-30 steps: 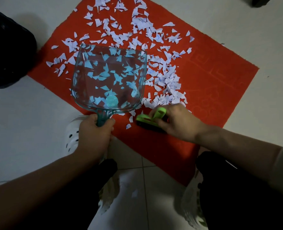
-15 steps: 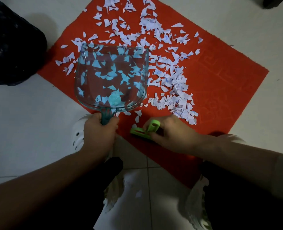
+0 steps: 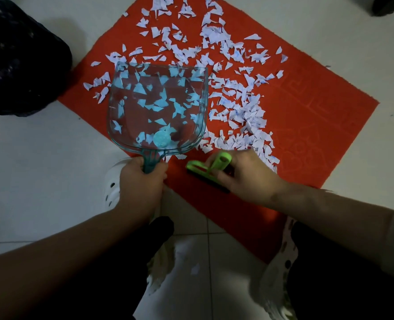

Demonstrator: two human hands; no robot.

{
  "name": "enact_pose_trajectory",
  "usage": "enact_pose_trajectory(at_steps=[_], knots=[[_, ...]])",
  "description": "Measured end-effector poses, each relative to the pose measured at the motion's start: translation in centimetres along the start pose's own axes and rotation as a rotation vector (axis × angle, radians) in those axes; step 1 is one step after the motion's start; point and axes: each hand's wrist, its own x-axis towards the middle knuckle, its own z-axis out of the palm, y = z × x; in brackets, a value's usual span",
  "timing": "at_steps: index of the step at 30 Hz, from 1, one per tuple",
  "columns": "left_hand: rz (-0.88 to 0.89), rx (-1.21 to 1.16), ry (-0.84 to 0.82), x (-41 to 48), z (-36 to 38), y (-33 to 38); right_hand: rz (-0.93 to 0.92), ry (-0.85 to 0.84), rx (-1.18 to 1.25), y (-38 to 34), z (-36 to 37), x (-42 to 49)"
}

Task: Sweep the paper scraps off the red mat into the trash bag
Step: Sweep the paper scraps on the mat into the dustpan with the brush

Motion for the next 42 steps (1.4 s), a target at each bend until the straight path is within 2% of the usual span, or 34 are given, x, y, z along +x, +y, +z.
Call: enact_pose_trajectory(at_steps=[4, 11, 13, 17, 19, 23, 26, 28, 32, 34, 39, 42], knots=[[-0.002, 0.005, -0.01, 0.0, 0.0, -0.1, -0.015, -0.065, -0.05, 0.7, 0.0, 0.3], [0.007, 0.03, -0.02, 0.1, 0.0, 0.0, 0.025, 0.212, -0.067, 1.6, -3.6, 0.8], [0.004, 0.028, -0.025, 0.1, 0.1, 0.0, 0.045, 0.16, -0.015, 1.5, -3.5, 0.1], [-0.005, 0.008, -0.037, 0.0, 0.2, -0.1, 0.045, -0.085, -0.029, 1.9, -2.1, -1.0], [0.008, 0.034, -0.036, -0.1, 0.4, 0.0, 0.038, -0.082, -0.061, 2.5, -2.4, -0.6], [0.027, 0.05, -0.043, -0.2, 0.6, 0.1, 0.073, 0.082, -0.102, 3.4, -4.8, 0.7], [0.046, 0.056, -0.042, -0.2, 0.7, 0.1, 0.084, 0.101, -0.073, 3.0, -5.8, 0.6], [0.057, 0.045, -0.045, -0.2, 0.7, 0.1, 0.077, 0.074, -0.036, 2.6, -5.4, -0.1], [0.069, 0.038, -0.062, -0.3, 0.8, -0.1, 0.081, -0.121, -0.009, 2.6, -4.0, -1.6], [0.066, 0.039, -0.07, -0.2, 0.8, -0.2, 0.083, -0.153, -0.028, 3.1, -4.0, -1.6], [0.053, 0.03, -0.084, -0.4, 1.0, -0.2, 0.093, 0.026, -0.096, 4.1, -5.7, -0.3], [0.053, 0.029, -0.087, -0.4, 1.1, -0.2, 0.101, 0.072, -0.033, 3.6, -6.5, -0.6]])
